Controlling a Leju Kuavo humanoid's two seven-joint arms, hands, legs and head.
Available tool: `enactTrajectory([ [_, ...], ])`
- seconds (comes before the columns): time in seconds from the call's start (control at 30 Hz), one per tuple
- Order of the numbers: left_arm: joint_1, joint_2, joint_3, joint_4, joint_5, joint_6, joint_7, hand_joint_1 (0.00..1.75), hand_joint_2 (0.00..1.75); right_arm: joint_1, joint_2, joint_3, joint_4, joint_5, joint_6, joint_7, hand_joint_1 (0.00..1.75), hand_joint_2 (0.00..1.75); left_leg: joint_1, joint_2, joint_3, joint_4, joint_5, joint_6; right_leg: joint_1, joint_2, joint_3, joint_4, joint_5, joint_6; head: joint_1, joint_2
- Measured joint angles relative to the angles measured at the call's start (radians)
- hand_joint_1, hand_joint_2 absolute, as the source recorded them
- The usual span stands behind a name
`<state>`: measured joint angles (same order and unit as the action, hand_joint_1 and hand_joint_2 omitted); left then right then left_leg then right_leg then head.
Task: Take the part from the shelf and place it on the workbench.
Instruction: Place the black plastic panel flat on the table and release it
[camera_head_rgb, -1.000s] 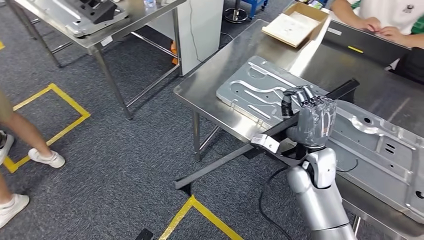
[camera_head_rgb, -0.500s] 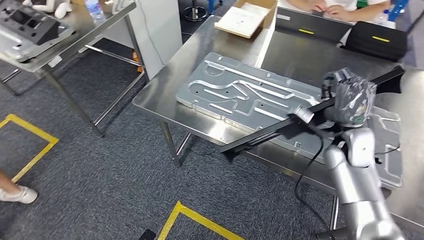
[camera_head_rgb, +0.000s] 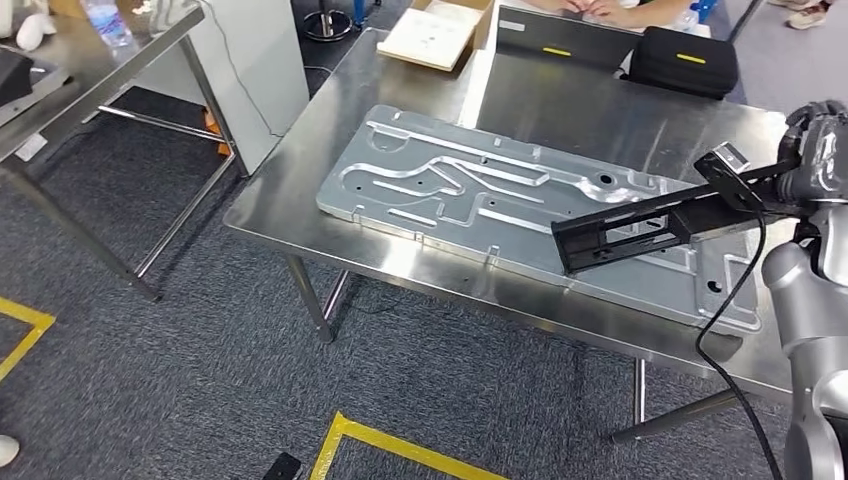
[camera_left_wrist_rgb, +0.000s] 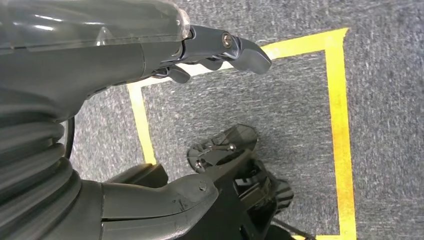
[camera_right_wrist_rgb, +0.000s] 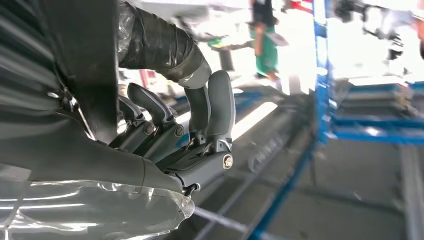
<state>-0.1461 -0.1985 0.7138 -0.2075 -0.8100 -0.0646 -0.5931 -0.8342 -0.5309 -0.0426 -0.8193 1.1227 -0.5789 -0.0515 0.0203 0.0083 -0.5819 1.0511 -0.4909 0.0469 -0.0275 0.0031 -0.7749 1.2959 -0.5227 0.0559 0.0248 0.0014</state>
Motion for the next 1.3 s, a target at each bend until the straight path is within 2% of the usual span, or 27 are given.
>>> enactTrajectory([
  [0.03, 0.000, 0.000, 0.000, 0.000, 0.001, 0.002, -0.001, 0.00, 1.75, -0.006, -0.011, -0.001, 0.016, 0.001, 0.001, 0.001, 1.75, 1.75, 0.001, 0.005, 0.000, 0.016, -0.013, -0.003, -0.004, -0.003, 0.018, -0.043, 0.036, 0.003, 0.000, 0.000],
  [0.1, -0.001, 0.000, 0.000, 0.000, 0.002, 0.006, -0.005, 0.00, 1.75, -0.023, -0.028, -0.003, 0.042, 0.002, 0.006, 0.006, 1.75, 1.75, 0.000, 0.012, 0.000, 0.041, -0.036, -0.012, -0.003, -0.011, 0.066, -0.144, 0.082, 0.006, 0.000, 0.000],
  [0.13, -0.003, 0.000, 0.000, 0.000, 0.002, 0.010, -0.007, 0.00, 1.75, -0.032, -0.033, -0.005, 0.055, 0.003, 0.012, 0.012, 1.75, 1.75, -0.002, 0.014, 0.000, 0.047, -0.043, -0.017, 0.000, -0.013, 0.079, -0.174, 0.087, 0.002, 0.001, 0.000],
  [0.2, -0.004, 0.001, 0.001, 0.000, -0.001, 0.016, -0.012, 0.00, 1.75, -0.046, -0.043, -0.007, 0.079, 0.007, 0.023, 0.025, 1.75, 1.75, -0.007, 0.017, -0.001, 0.048, -0.047, -0.026, 0.007, -0.011, 0.082, -0.185, 0.077, -0.012, 0.001, 0.000],
  [0.3, -0.004, 0.000, 0.001, 0.000, -0.007, 0.035, -0.019, 0.00, 1.75, -0.056, -0.054, -0.010, 0.104, 0.009, 0.024, 0.034, 1.75, 1.75, -0.008, 0.015, -0.006, 0.064, -0.065, -0.039, 0.004, -0.007, 0.086, -0.191, 0.074, -0.037, 0.000, 0.000],
  [0.33, -0.005, 0.000, 0.001, 0.000, -0.010, 0.043, -0.022, 0.00, 1.75, -0.061, -0.056, -0.011, 0.111, 0.007, 0.024, 0.036, 1.75, 1.75, -0.008, 0.010, -0.021, 0.096, -0.084, -0.042, 0.003, -0.006, 0.090, -0.193, 0.072, -0.045, 0.000, 0.000],
  [0.4, -0.005, 0.000, 0.001, 0.000, -0.014, 0.053, -0.026, 0.00, 1.75, -0.066, -0.057, -0.013, 0.126, 0.001, 0.024, 0.038, 1.75, 1.75, -0.008, 0.003, -0.083, 0.212, -0.135, -0.041, 0.009, -0.005, 0.095, -0.194, 0.069, -0.057, 0.000, 0.000],
  [0.43, -0.004, 0.000, 0.001, 0.000, -0.014, 0.054, -0.027, 0.00, 1.75, -0.067, -0.057, -0.013, 0.134, -0.002, 0.024, 0.038, 1.31, 1.31, -0.009, 0.001, -0.119, 0.272, -0.153, -0.039, 0.013, -0.003, 0.096, -0.194, 0.067, -0.060, 0.000, 0.000],
  [0.47, -0.003, 0.000, 0.001, 0.000, -0.015, 0.055, -0.027, 0.00, 1.75, -0.066, -0.057, -0.014, 0.141, -0.003, 0.024, 0.038, 0.87, 0.87, -0.011, 0.000, -0.146, 0.310, -0.157, -0.035, 0.017, 0.000, 0.098, -0.194, 0.065, -0.063, 0.000, 0.000],
  [0.5, -0.002, 0.000, 0.001, 0.000, -0.015, 0.055, -0.027, 0.00, 1.75, -0.066, -0.057, -0.014, 0.148, -0.003, 0.024, 0.038, 0.44, 0.44, -0.013, 0.000, -0.156, 0.314, -0.140, -0.030, 0.022, 0.003, 0.100, -0.194, 0.064, -0.065, 0.000, 0.000],
  [0.53, -0.001, 0.001, 0.001, 0.000, -0.016, 0.055, -0.025, 0.00, 1.75, -0.066, -0.057, -0.014, 0.153, -0.004, 0.023, 0.037, 0.00, 0.00, -0.017, -0.001, -0.147, 0.279, -0.105, -0.021, 0.027, 0.006, 0.103, -0.194, 0.063, -0.067, 0.000, 0.000],
  [0.6, -0.002, 0.004, 0.001, 0.000, -0.018, 0.049, -0.014, 0.00, 1.75, -0.067, -0.057, -0.016, 0.163, -0.004, 0.022, 0.035, 0.00, 0.00, -0.027, -0.006, -0.098, 0.153, -0.027, 0.007, 0.033, 0.010, 0.110, -0.195, 0.060, -0.070, 0.000, 0.000],
  [0.63, -0.003, 0.006, 0.001, 0.000, -0.021, 0.043, -0.007, 0.00, 1.75, -0.068, -0.057, -0.016, 0.169, -0.005, 0.021, 0.034, 0.00, 0.00, -0.031, -0.010, -0.075, 0.097, -0.002, 0.020, 0.033, 0.012, 0.111, -0.196, 0.060, -0.069, 0.000, 0.000],
  [0.67, -0.003, 0.009, 0.001, 0.000, -0.023, 0.037, 0.000, 0.00, 1.75, -0.068, -0.056, -0.016, 0.174, -0.005, 0.020, 0.034, 0.00, 0.00, -0.035, -0.012, -0.061, 0.064, 0.007, 0.028, 0.031, 0.013, 0.112, -0.199, 0.061, -0.066, 0.000, 0.000],
  [0.73, -0.003, 0.010, 0.001, 0.000, -0.025, 0.030, 0.006, 0.00, 1.75, -0.065, -0.056, -0.017, 0.182, -0.005, 0.018, 0.034, 0.00, 0.00, -0.040, -0.012, -0.049, 0.035, 0.012, 0.032, 0.024, 0.016, 0.112, -0.210, 0.069, -0.053, 0.000, 0.000],
  [0.8, -0.004, 0.010, 0.001, 0.000, -0.026, 0.027, 0.008, 0.00, 1.75, -0.062, -0.058, -0.018, 0.185, -0.004, 0.016, 0.034, 0.00, 0.00, -0.036, -0.009, -0.035, 0.004, 0.026, 0.032, 0.023, 0.015, 0.117, -0.221, 0.073, -0.041, 0.000, 0.000],
  [0.83, -0.005, 0.010, 0.000, 0.000, -0.026, 0.026, 0.008, 0.00, 1.75, -0.063, -0.060, -0.019, 0.186, -0.004, 0.016, 0.034, 0.00, 0.00, -0.032, -0.007, -0.025, -0.015, 0.036, 0.033, 0.023, 0.014, 0.115, -0.212, 0.064, -0.036, 0.001, 0.000],
  [0.87, -0.006, 0.011, 0.000, 0.000, -0.026, 0.026, 0.009, 0.00, 1.75, -0.066, -0.062, -0.020, 0.188, -0.004, 0.015, 0.034, 0.00, 0.00, -0.027, -0.006, -0.017, -0.031, 0.044, 0.032, 0.022, 0.012, 0.103, -0.182, 0.044, -0.031, 0.002, 0.000],
  [0.93, -0.008, 0.011, 0.001, 0.000, -0.023, 0.022, 0.008, 0.00, 1.75, -0.069, -0.065, -0.023, 0.193, -0.006, 0.014, 0.035, 0.00, 0.00, -0.022, -0.004, -0.010, -0.045, 0.051, 0.032, 0.012, 0.008, 0.053, -0.075, -0.010, -0.017, 0.003, 0.000],
  [0.97, -0.008, 0.011, 0.001, 0.000, -0.019, 0.018, 0.008, 0.00, 1.75, -0.068, -0.065, -0.023, 0.196, -0.008, 0.014, 0.034, 0.00, 0.00, -0.019, -0.004, -0.009, -0.045, 0.050, 0.030, 0.006, 0.007, 0.029, -0.027, -0.025, -0.008, 0.003, 0.000],
  [1.0, -0.007, 0.011, 0.001, 0.000, -0.016, 0.013, 0.007, 0.00, 1.75, -0.065, -0.065, -0.024, 0.200, -0.010, 0.013, 0.032, 0.00, 0.00, -0.016, -0.004, -0.009, -0.043, 0.048, 0.027, 0.000, 0.005, 0.018, -0.010, -0.022, 0.000, 0.002, 0.000],
  [1.03, -0.006, 0.011, 0.001, 0.000, -0.013, 0.010, 0.007, 0.00, 1.75, -0.062, -0.065, -0.025, 0.203, -0.013, 0.013, 0.029, 0.00, 0.00, -0.013, -0.004, -0.009, -0.040, 0.045, 0.023, -0.007, 0.003, 0.026, -0.028, 0.000, 0.007, 0.003, 0.000],
  [1.1, -0.005, 0.011, 0.001, 0.000, -0.010, 0.006, 0.007, 0.00, 1.75, -0.060, -0.066, -0.028, 0.207, -0.018, 0.013, 0.022, 0.00, 0.00, -0.007, -0.004, -0.009, -0.028, 0.036, 0.010, -0.018, -0.005, 0.088, -0.152, 0.064, 0.020, 0.003, 0.000],
  [1.13, -0.006, 0.011, 0.001, 0.000, -0.009, 0.006, 0.006, 0.00, 1.75, -0.061, -0.067, -0.030, 0.209, -0.019, 0.015, 0.020, 0.00, 0.00, -0.006, -0.004, -0.010, -0.022, 0.032, 0.002, -0.018, -0.007, 0.117, -0.209, 0.085, 0.021, 0.003, 0.000],
  [1.17, -0.007, 0.012, 0.001, 0.000, -0.008, 0.005, 0.006, 0.00, 1.75, -0.061, -0.068, -0.032, 0.211, -0.021, 0.019, 0.018, 0.00, 0.00, -0.007, -0.004, -0.011, -0.018, 0.028, -0.005, -0.016, -0.007, 0.135, -0.246, 0.094, 0.017, 0.002, 0.000],
  [1.2, -0.007, 0.012, 0.001, 0.000, -0.007, 0.005, 0.005, 0.00, 1.75, -0.061, -0.069, -0.033, 0.213, -0.021, 0.026, 0.018, 0.00, 0.00, -0.008, -0.005, -0.012, -0.017, 0.027, -0.011, -0.013, -0.006, 0.140, -0.258, 0.090, 0.010, 0.002, 0.000],
  [1.3, -0.006, 0.013, 0.001, 0.000, -0.008, 0.005, 0.004, 0.00, 1.75, -0.057, -0.072, -0.034, 0.221, -0.022, 0.050, 0.015, 0.00, 0.00, -0.008, -0.006, -0.011, -0.016, 0.022, -0.027, -0.010, -0.003, 0.140, -0.259, 0.091, -0.016, 0.001, 0.000],
])
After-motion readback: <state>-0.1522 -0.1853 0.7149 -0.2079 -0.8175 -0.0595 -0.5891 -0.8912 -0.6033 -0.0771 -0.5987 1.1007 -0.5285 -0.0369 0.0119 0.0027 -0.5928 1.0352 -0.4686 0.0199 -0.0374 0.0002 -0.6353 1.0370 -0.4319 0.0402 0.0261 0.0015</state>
